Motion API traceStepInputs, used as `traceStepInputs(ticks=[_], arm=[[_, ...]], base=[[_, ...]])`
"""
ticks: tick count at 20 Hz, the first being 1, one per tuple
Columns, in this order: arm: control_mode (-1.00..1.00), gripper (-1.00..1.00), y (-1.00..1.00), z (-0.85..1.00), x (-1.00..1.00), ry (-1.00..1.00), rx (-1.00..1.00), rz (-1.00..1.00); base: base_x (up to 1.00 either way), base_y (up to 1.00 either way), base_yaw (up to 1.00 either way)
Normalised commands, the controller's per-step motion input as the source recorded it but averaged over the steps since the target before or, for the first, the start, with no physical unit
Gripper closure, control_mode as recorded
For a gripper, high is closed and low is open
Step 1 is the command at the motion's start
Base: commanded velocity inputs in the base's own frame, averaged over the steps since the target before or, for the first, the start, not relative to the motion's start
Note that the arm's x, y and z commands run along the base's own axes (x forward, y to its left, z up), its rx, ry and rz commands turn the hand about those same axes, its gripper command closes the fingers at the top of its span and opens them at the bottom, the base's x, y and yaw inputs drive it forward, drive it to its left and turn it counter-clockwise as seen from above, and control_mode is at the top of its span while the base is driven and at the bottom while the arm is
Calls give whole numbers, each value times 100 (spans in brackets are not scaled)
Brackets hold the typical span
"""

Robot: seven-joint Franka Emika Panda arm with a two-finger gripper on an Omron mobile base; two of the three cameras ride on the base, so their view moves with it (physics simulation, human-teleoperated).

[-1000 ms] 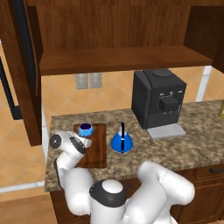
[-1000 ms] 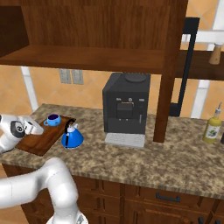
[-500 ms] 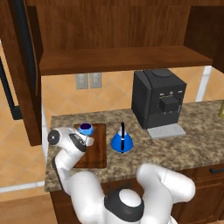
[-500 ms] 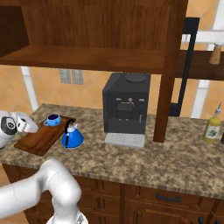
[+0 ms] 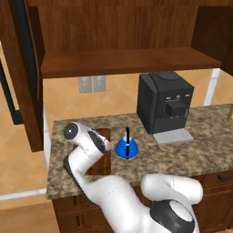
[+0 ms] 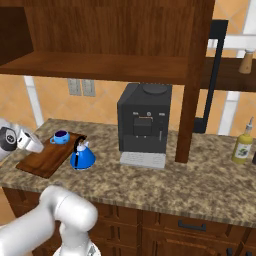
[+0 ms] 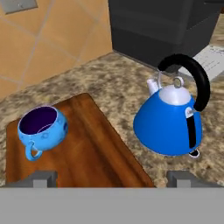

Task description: Pick the kettle from the counter and place it on the tray. Then pick the mug from the cabinet and place it on the tray. Then close the cabinet doors.

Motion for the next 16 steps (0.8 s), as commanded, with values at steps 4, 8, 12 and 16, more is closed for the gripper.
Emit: traceStepInputs(ticks=[4,8,12,16], arm=[[-100,-100,-83,31,-39,14,10,0],[-100,-100,-84,20,-47,11,10,0],[-100,-100,-81,20,-48,10,10,0],[-100,-100,-77,17,-25,12,12,0]], base=[[0,0,0],[0,0,0],[0,0,0],[0,0,0]])
